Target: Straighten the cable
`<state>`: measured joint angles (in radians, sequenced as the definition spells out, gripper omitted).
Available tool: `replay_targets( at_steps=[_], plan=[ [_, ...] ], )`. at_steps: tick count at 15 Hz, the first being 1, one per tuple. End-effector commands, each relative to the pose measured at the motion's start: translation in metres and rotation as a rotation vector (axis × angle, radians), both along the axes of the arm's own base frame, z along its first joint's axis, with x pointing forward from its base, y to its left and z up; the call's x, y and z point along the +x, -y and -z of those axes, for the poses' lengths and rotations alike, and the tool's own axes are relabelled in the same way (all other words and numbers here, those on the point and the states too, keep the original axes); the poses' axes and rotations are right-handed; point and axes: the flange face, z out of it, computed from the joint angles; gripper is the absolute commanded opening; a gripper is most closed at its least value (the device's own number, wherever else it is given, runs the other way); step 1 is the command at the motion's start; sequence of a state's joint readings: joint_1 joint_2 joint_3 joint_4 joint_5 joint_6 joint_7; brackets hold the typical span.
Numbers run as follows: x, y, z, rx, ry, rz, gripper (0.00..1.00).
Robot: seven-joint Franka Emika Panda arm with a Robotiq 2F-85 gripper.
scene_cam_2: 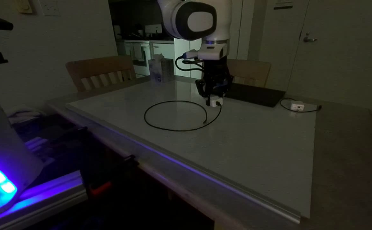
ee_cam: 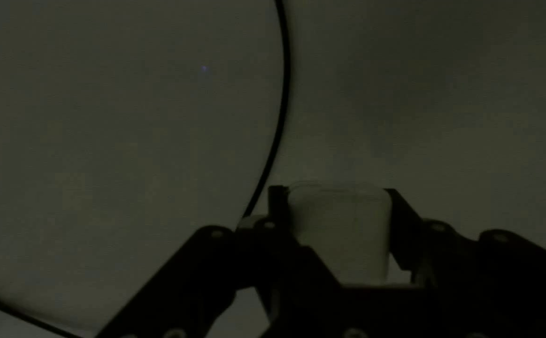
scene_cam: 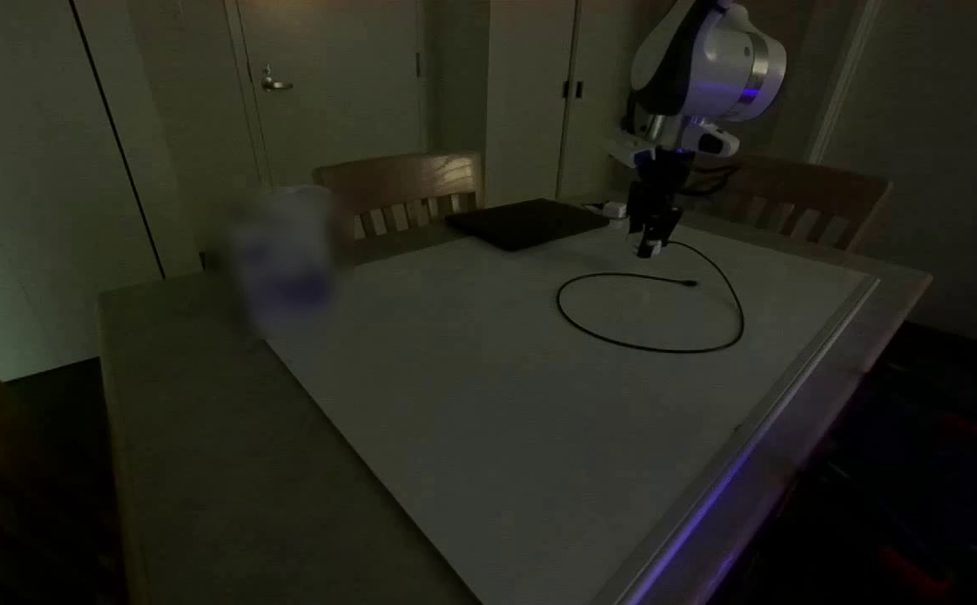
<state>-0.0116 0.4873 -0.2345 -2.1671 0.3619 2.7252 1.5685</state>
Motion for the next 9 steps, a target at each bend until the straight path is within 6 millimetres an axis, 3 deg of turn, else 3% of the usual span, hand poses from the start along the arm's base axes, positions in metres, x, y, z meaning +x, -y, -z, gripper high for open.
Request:
replay_targets(
  at_steps=[1, 5, 6, 7, 9],
  plan=[
    [-0.010, 0.013, -0.001, 0.060, 0.020, 0.193, 0.27],
    [-0.029, 0.045, 0.005, 0.117, 0.036, 0.411, 0.27],
    [-0.017, 0.033, 0.005, 0.086, 0.018, 0.325, 0.27],
    [-0.020, 0.039, 0.006, 0.086, 0.016, 0.337, 0.52],
    [-0.020, 0.039, 0.006, 0.084, 0.015, 0.332, 0.52]
  ],
)
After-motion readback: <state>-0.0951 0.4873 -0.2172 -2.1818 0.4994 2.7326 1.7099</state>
